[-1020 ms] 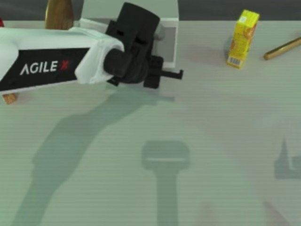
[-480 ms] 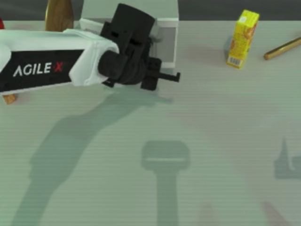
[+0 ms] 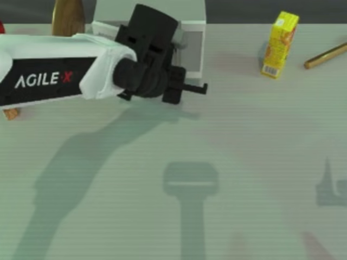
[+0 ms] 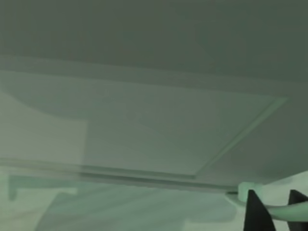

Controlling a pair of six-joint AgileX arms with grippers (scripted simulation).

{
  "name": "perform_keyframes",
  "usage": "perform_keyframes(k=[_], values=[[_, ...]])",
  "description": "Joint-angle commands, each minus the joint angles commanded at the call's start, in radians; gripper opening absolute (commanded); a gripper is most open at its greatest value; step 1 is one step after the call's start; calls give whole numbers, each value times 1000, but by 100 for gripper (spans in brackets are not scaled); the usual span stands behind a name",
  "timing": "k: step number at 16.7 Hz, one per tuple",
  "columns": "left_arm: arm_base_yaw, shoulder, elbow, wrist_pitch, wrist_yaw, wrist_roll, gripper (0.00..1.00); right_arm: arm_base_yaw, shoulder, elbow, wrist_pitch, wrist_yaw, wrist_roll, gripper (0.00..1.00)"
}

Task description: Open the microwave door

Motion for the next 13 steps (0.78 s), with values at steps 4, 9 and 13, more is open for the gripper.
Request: perform_keyframes(k=[4, 9, 13], values=[[0, 0, 0, 0, 0, 0, 0, 0, 0, 0, 0, 0, 0, 100], [0, 0, 0, 0, 0, 0, 0, 0, 0, 0, 0, 0, 0, 100], [-7, 0, 1, 0, 10, -3, 0, 0, 0, 0, 0, 0, 0, 100]])
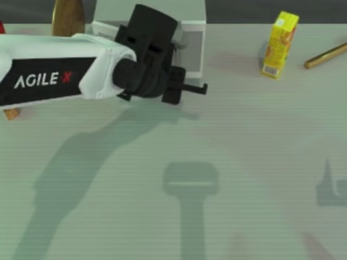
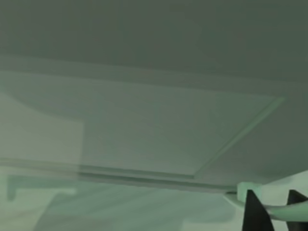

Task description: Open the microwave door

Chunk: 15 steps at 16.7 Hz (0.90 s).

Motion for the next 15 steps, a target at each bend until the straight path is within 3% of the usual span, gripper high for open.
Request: perform_keyframes(k=[6, 15], values=[[22, -29, -43, 18, 31, 51, 0, 0, 0, 0, 0, 0, 0, 100], [22, -29, -43, 18, 31, 52, 0, 0, 0, 0, 0, 0, 0, 100]])
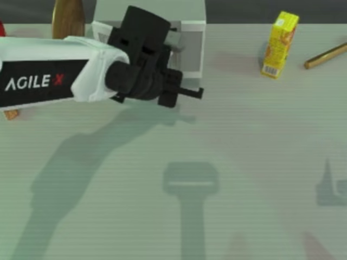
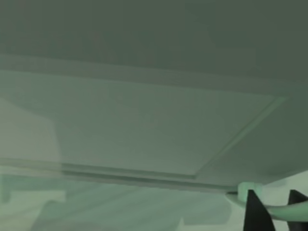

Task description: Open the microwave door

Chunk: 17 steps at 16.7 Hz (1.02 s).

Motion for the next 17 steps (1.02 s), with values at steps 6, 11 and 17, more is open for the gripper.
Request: perform_keyframes(k=[6, 11, 17], values=[[0, 0, 0, 0, 0, 0, 0, 0, 0, 0, 0, 0, 0, 100], [0, 0, 0, 0, 0, 0, 0, 0, 0, 0, 0, 0, 0, 100], [-7, 1, 0, -1, 10, -3, 0, 0, 0, 0, 0, 0, 0, 100]])
